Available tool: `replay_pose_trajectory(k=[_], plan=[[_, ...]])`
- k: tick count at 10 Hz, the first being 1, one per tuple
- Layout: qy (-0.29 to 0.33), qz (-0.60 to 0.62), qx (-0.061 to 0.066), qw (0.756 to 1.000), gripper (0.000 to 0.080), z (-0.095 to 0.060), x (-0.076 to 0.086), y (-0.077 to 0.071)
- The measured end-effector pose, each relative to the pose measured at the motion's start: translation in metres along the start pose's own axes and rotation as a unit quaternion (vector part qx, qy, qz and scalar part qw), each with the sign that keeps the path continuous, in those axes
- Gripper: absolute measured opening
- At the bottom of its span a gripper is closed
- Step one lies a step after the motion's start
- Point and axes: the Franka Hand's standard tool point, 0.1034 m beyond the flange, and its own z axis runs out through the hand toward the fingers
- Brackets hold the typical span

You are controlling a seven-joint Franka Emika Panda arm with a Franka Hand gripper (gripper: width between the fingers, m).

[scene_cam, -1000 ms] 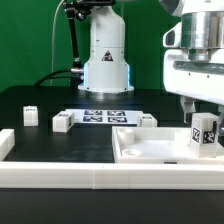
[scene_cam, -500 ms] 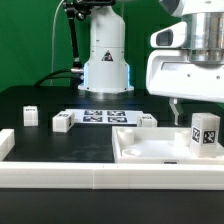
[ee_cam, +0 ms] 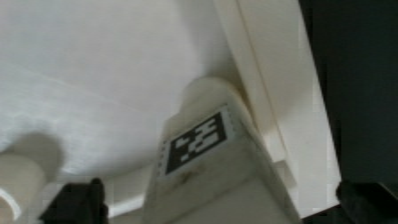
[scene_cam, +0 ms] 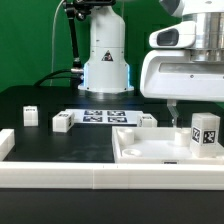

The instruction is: Assemble one leg

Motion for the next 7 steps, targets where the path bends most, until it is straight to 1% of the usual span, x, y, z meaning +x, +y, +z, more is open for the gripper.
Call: replay_pose_trajectory(k=[3, 5, 6, 7], plan=[[0.000, -0.061, 0.000, 0.998, 0.0649, 0.0000, -0.0007, -0.0013], [0.001, -0.127, -0.003, 0.992, 0.0649, 0.0000, -0.0002, -0.0004], [0.001, -0.172, -0.005, 0.985, 0.0563, 0.0000, 0.0004, 0.0007], [0.001, -0.181, -0.005, 0.984, 0.0428, 0.0000, 0.0006, 0.0011]])
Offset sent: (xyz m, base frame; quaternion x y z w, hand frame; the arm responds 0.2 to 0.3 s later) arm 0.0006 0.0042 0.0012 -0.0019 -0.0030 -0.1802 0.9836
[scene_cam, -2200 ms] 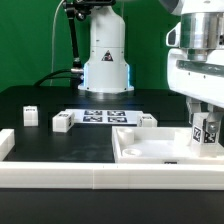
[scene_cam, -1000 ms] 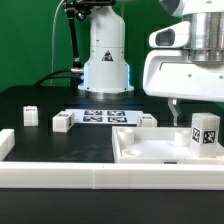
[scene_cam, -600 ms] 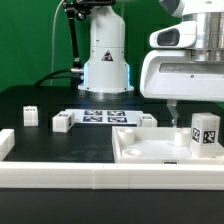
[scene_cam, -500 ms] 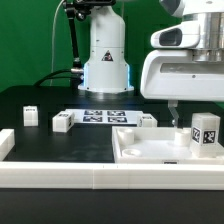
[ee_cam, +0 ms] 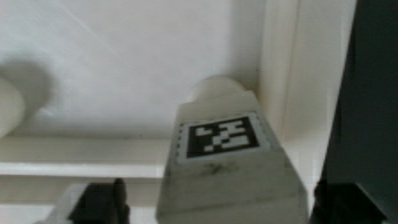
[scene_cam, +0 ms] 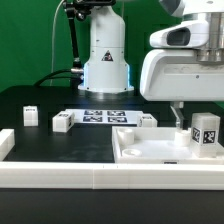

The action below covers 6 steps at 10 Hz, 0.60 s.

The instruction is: Assemble one leg

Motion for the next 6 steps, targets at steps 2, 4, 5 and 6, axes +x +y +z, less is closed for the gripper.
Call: replay_pose_trajectory(k=[2, 4, 5, 6], plan=[[0.000, 0.000, 0.000, 1.000, 0.0289, 0.0001, -0.0001, 0.0001], [0.000, 0.002, 0.000, 1.000, 0.0289, 0.0001, -0.0001, 0.0004], [0.000, 0.013, 0.000, 1.000, 0.0289, 0.0001, -0.0001, 0.0003], [0.000, 0.013, 0.000, 1.000, 0.0289, 0.0001, -0.0001, 0.0004]])
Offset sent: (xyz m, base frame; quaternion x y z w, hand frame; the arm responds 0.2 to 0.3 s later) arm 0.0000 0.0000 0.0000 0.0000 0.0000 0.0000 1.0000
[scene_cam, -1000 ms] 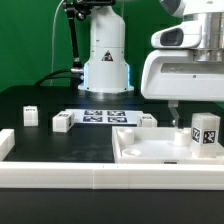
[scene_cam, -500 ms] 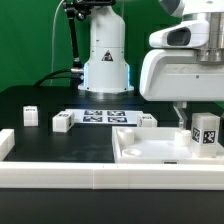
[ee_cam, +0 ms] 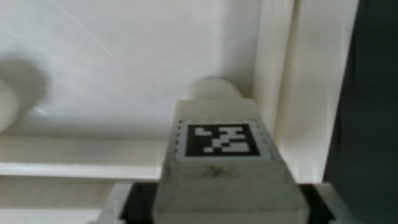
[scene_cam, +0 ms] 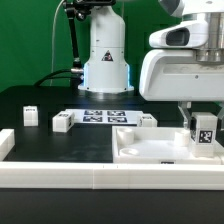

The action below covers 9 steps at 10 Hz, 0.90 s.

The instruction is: Assemble one leg

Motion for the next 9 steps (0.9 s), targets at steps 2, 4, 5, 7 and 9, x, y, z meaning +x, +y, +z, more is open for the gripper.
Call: replay_pose_trajectory(k=[2, 4, 5, 7, 9], plan=[[0.000, 0.069, 0.001, 0.998, 0.0289, 0.0000, 0.0000, 0.0008], [0.000, 0.147, 0.000, 0.989, 0.0290, 0.0003, -0.0002, 0.0017], [0.000, 0.211, 0.000, 0.978, 0.0290, 0.0008, -0.0020, -0.0031], [0.005, 0.290, 0.001, 0.957, 0.0290, 0.0009, -0.0014, -0.0034], [0.006, 0.391, 0.001, 0.920, 0.0290, 0.0009, -0.0016, -0.0035]])
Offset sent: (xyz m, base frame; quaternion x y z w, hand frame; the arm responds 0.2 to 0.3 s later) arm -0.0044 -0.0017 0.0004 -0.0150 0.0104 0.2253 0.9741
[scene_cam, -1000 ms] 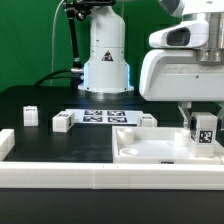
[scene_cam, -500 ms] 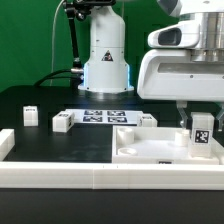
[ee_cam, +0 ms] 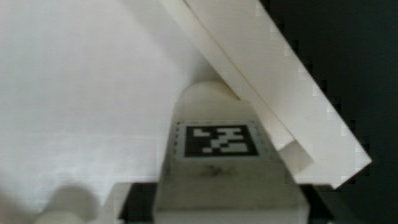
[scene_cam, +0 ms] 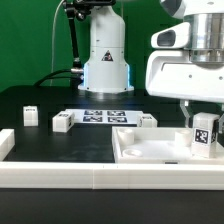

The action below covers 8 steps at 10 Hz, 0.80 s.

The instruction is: Assemble one leg

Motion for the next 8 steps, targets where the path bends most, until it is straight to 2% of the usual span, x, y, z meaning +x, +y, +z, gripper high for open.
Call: replay_pose_trajectory(k=[3, 5, 8], plan=[[0.001, 0.152, -0.003, 0.988, 0.0290, -0.0003, -0.0010, 0.0004], [-0.005, 0.278, -0.014, 0.960, 0.0290, -0.0003, -0.0045, 0.0025], [-0.010, 0.341, -0.003, 0.940, 0.0291, 0.0000, -0.0026, 0.0024]])
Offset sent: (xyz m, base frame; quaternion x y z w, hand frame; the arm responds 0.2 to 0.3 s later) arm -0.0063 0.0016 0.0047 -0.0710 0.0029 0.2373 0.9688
